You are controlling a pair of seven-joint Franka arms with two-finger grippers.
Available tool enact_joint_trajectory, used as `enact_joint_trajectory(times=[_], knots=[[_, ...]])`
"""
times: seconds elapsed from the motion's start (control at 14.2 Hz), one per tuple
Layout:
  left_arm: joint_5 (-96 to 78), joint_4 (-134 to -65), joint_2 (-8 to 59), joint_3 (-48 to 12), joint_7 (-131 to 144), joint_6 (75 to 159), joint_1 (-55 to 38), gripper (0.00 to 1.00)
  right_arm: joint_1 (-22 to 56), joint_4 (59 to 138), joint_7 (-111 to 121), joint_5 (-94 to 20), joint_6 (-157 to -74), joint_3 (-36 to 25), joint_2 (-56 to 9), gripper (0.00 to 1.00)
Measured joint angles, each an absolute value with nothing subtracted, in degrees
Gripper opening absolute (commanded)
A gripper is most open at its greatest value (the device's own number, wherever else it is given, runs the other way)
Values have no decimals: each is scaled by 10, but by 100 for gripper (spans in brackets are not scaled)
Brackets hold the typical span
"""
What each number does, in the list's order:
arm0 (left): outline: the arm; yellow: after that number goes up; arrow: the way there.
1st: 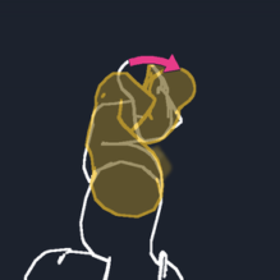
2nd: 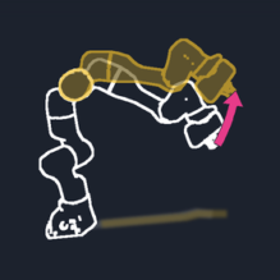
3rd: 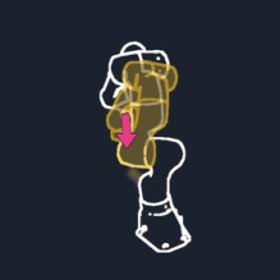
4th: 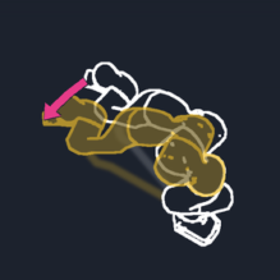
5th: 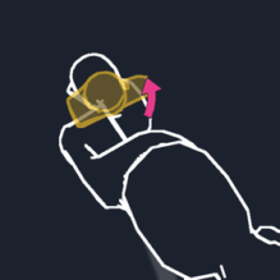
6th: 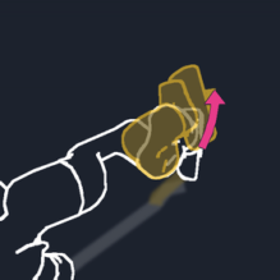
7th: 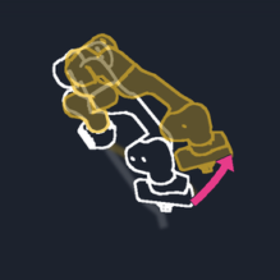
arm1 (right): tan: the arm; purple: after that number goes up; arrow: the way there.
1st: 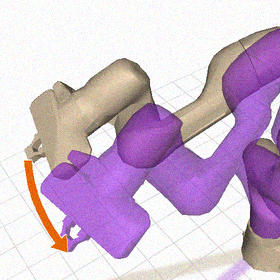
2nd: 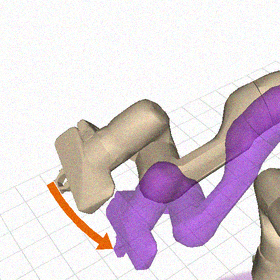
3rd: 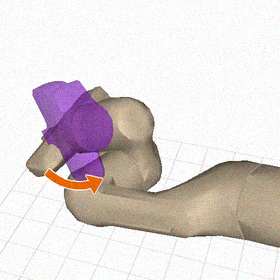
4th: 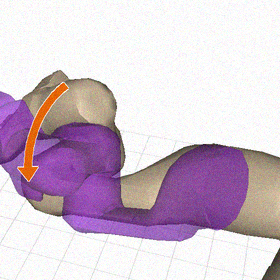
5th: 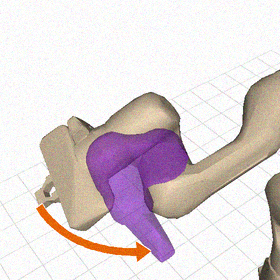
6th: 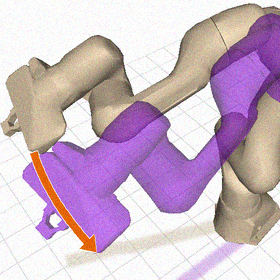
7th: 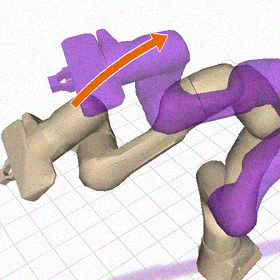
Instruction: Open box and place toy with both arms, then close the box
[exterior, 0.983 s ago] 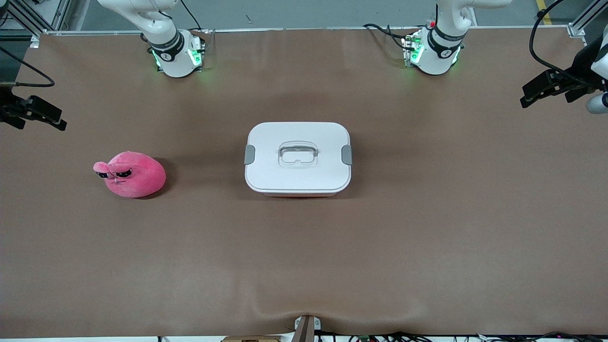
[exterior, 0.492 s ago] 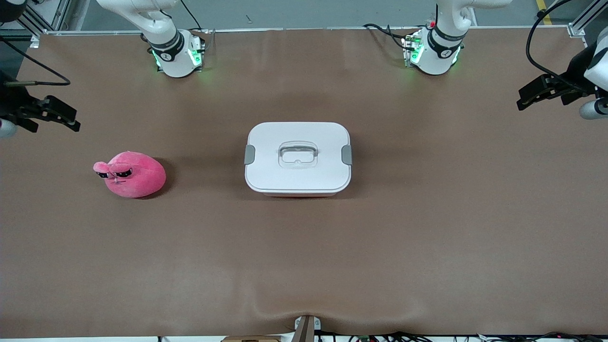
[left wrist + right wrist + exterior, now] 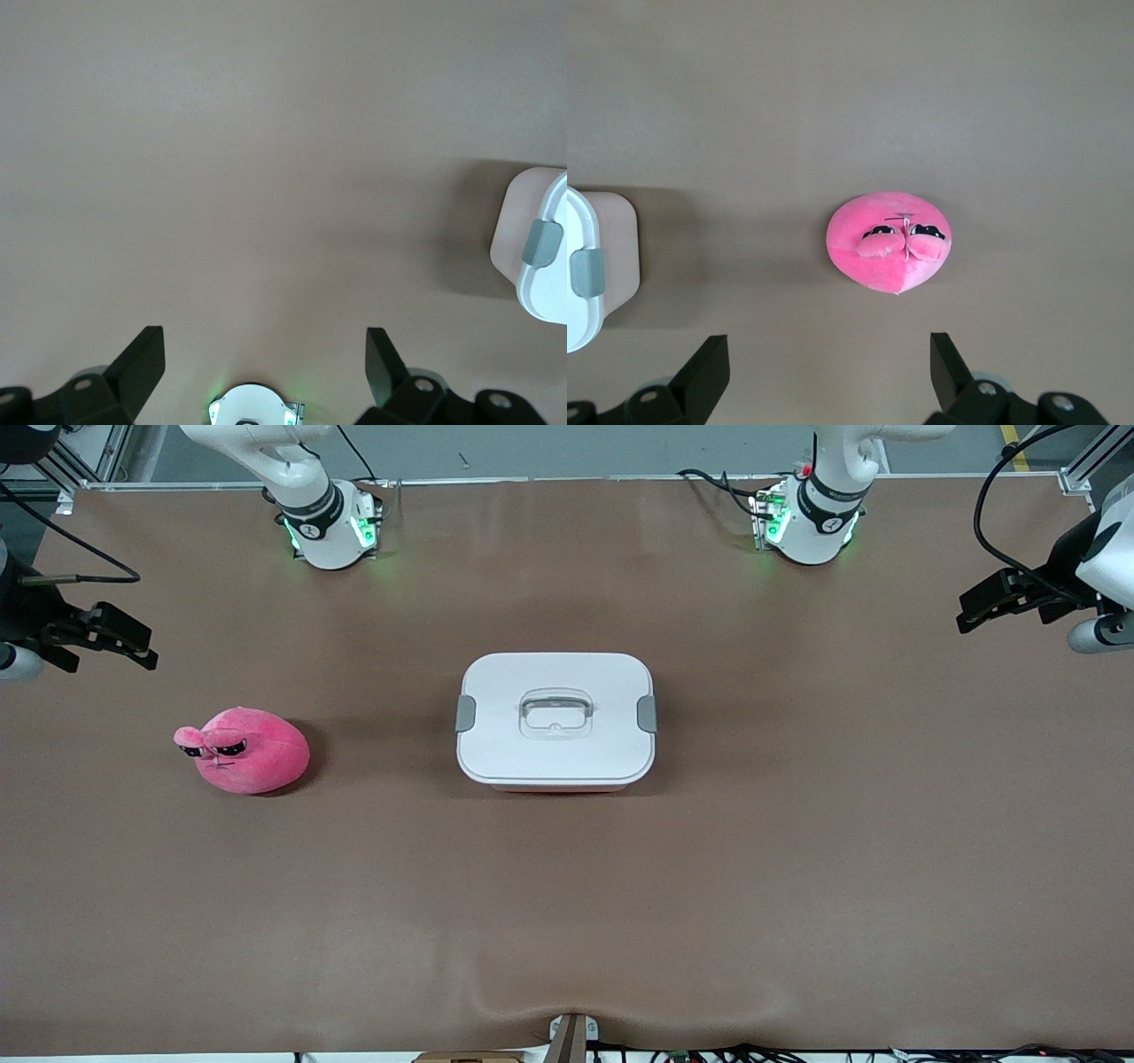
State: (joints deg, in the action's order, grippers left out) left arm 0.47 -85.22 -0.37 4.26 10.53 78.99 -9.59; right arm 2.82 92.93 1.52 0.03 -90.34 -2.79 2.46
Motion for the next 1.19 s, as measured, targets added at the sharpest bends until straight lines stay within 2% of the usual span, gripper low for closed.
enact_joint_trajectory(times=[0.84,1.19], knots=[[19,-852,-4,35,135,785,-96,100,30,927,31,3,-892,-28,28,100],[18,-852,-4,13,182,784,-97,100,27,920,34,4,-889,-33,28,100]])
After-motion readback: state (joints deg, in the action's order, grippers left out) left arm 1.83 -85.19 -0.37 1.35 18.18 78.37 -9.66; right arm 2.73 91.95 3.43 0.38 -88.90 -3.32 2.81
